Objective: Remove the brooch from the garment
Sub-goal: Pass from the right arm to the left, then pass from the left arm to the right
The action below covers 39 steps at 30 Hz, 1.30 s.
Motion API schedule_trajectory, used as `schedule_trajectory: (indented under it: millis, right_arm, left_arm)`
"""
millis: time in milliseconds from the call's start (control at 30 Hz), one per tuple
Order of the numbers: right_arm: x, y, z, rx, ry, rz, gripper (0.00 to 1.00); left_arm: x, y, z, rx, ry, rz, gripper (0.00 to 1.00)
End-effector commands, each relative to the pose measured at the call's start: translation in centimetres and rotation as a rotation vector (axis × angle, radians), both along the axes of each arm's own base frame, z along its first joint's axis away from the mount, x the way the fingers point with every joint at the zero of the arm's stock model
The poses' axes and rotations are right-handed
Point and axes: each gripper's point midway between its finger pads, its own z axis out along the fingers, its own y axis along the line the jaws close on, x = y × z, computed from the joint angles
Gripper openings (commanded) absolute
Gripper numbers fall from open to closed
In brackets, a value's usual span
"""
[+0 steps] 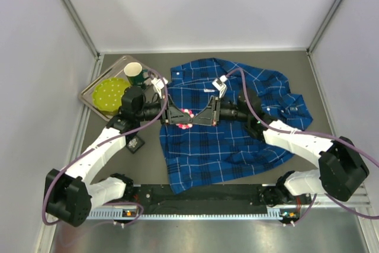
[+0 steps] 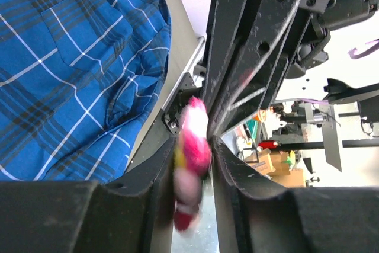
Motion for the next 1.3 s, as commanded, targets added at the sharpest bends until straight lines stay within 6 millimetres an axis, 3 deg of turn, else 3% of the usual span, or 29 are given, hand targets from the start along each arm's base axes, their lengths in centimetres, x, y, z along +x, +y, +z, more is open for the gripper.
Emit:
schedule_trajectory:
  millis: [0, 133, 400, 467, 533, 633, 700, 733, 800, 1000, 1167, 1267]
  right_arm:
    - [-2.5, 2.0, 2.7, 0.085, -0.085, 0.086, 0.0]
    - [-2.7, 2.2, 2.8, 0.087, -0.086, 0.093, 0.0]
    - [-2.7, 2.0, 3.0, 0.079, -0.092, 0.085, 0.0]
    - [-2.7, 2.0, 2.9, 0.077, -0.092, 0.08, 0.0]
    - [-2.7, 1.9, 2.9, 0.072, -0.094, 0.076, 0.0]
    - [-2.7, 1.7, 2.8, 0.058, -0.099, 0.069, 0.0]
    - [-2.7, 1.5, 2.9, 0.05, -0.099, 0.066, 0.0]
    - [-2.7, 1.4, 2.8, 0.046, -0.106, 0.065, 0.0]
    - [-2.6, 1.1, 3.1, 0.047, -0.113, 0.058, 0.0]
    - [-2.1, -0.7, 3.0, 0.046, -0.106, 0.035, 0.0]
    - [-2.0, -1.8, 3.3, 0.033, -0.12, 0.033, 0.0]
    - [-1.8, -1.9, 3.0, 0.003, -0.144, 0.024, 0.0]
  left_arm:
    - [0.2, -0.6, 2.3, -0.027, -0.095, 0.001, 0.34]
    - [0.2, -0.6, 2.5, -0.024, -0.106, 0.004, 0.37]
    - [0.0, -0.4, 2.2, 0.005, -0.111, 0.001, 0.27]
    - [0.0, -0.4, 2.4, 0.001, -0.116, -0.001, 0.33]
    - [-0.1, -0.3, 2.9, -0.004, -0.135, -0.002, 0.53]
    - [-0.3, -0.2, 3.7, -0.012, -0.162, -0.002, 0.65]
    - [-0.1, -0.1, 4.0, -0.014, -0.169, 0.011, 0.68]
    - [-0.1, -0.1, 4.2, -0.017, -0.171, 0.013, 0.85]
    - [-0.2, -0.2, 4.2, -0.019, -0.17, 0.009, 0.99]
    - [0.4, 0.8, 4.0, -0.004, -0.169, 0.038, 0.99]
    - [0.5, 1.6, 3.9, -0.027, -0.133, 0.027, 0.93]
    - [-0.2, 1.3, 4.9, -0.073, -0.144, -0.029, 0.99]
